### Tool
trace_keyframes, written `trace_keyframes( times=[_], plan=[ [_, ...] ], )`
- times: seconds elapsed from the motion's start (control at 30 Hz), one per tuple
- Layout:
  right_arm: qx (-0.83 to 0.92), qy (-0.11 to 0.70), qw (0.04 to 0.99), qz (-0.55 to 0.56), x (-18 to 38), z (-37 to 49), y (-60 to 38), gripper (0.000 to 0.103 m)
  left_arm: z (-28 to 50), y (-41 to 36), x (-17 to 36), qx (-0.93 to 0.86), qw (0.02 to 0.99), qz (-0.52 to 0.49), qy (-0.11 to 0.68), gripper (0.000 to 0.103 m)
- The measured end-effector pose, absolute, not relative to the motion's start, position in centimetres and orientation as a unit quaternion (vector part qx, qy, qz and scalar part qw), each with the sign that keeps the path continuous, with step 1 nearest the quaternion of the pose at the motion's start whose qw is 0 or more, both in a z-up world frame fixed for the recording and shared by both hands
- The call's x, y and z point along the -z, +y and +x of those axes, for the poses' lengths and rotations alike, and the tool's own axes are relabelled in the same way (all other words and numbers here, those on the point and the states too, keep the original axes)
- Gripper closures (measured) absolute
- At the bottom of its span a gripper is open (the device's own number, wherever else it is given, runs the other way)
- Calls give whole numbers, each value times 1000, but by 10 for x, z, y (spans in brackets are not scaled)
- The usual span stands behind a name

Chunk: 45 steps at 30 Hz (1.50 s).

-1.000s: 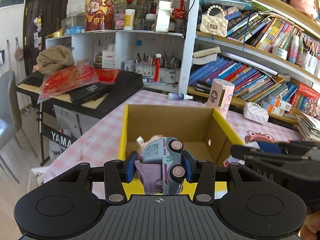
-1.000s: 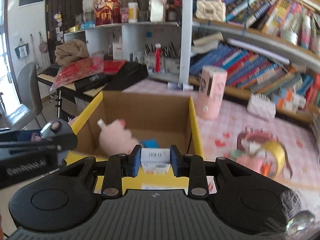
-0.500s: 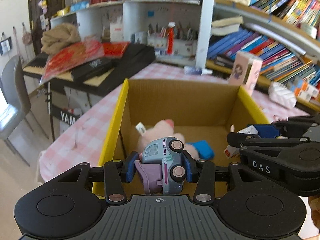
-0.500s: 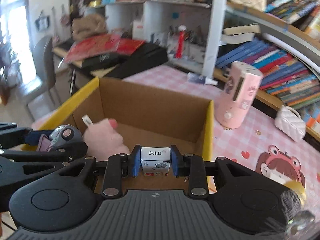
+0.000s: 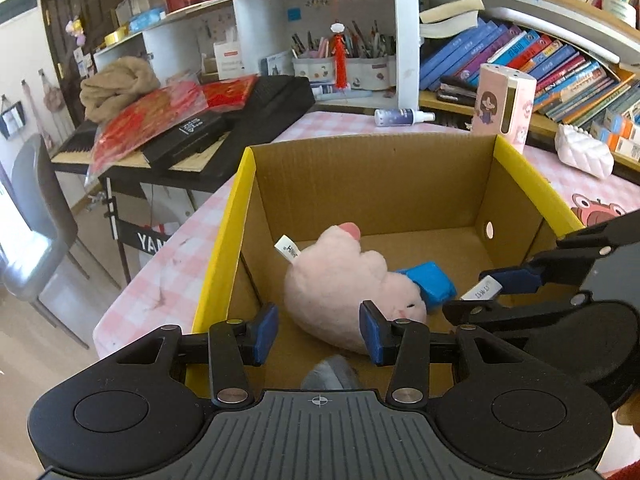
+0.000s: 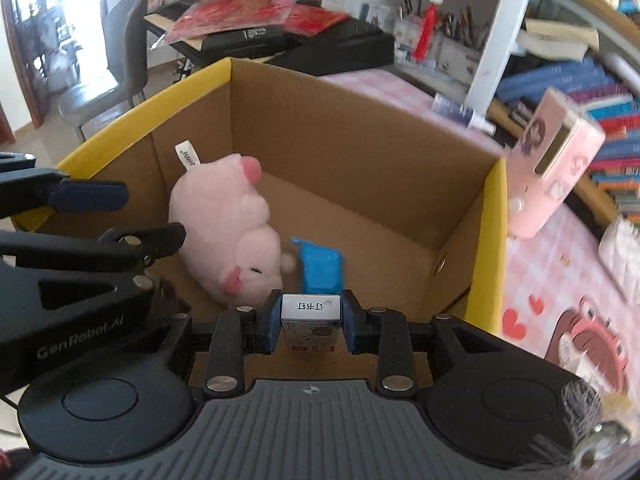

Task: Organize objects
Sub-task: 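Lower the car and white box into the yellow box and open both grippers, then lift both open grippers out of the yellow box and withdraw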

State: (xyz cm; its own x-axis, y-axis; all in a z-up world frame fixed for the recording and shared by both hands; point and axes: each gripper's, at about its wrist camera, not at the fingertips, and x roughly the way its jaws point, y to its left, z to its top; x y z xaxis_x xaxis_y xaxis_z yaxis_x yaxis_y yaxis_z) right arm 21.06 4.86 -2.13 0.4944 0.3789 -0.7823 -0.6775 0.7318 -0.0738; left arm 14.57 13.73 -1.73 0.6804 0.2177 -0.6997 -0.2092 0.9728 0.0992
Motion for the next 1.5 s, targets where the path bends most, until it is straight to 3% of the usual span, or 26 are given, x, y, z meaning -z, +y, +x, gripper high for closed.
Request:
trace_keyframes(
  times=[0.37, 0.5, 0.63, 0.83, 1.2, 1.5],
  plan=[
    [-294, 383, 858, -176, 16, 205, 46, 70, 133, 140, 6, -112, 928, -12, 356, 57],
    [-279, 360, 876, -156, 4, 194, 39, 66, 122, 143, -5, -115, 937, -26, 328, 49],
    [-259, 330, 898, -134, -9, 178, 30, 63, 107, 146, -17, -125, 946, -37, 298, 31],
    [-223, 279, 927, -116, -25, 146, 19, 49, 81, 151, -28, -127, 954, -53, 265, 18],
    [-205, 257, 937, -118, -28, 85, 23, 33, 27, 156, -27, -123, 958, -53, 256, 16],
    [-186, 293, 929, -127, -12, 31, 27, 31, -24, 163, -12, -122, 948, -63, 288, 15]
  ],
)
